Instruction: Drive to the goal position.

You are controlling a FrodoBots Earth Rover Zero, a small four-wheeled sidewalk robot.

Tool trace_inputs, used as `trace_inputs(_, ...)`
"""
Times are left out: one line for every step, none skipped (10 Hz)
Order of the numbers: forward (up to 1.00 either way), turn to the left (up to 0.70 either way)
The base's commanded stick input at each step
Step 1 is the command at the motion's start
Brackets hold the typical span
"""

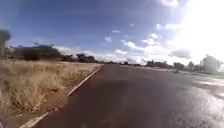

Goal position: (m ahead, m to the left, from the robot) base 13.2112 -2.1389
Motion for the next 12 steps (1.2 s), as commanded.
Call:
trace_inputs(0.5,0.0)
trace_inputs(0.5,0.0)
trace_inputs(0.5,0.0)
trace_inputs(0.5,0.0)
trace_inputs(0.5,0.0)
trace_inputs(0.5,0.0)
trace_inputs(0.5,0.0)
trace_inputs(0.5,0.0)
trace_inputs(0.5,0.0)
trace_inputs(0.5,0.0)
trace_inputs(0.5,0.0)
trace_inputs(0.5,0.0)
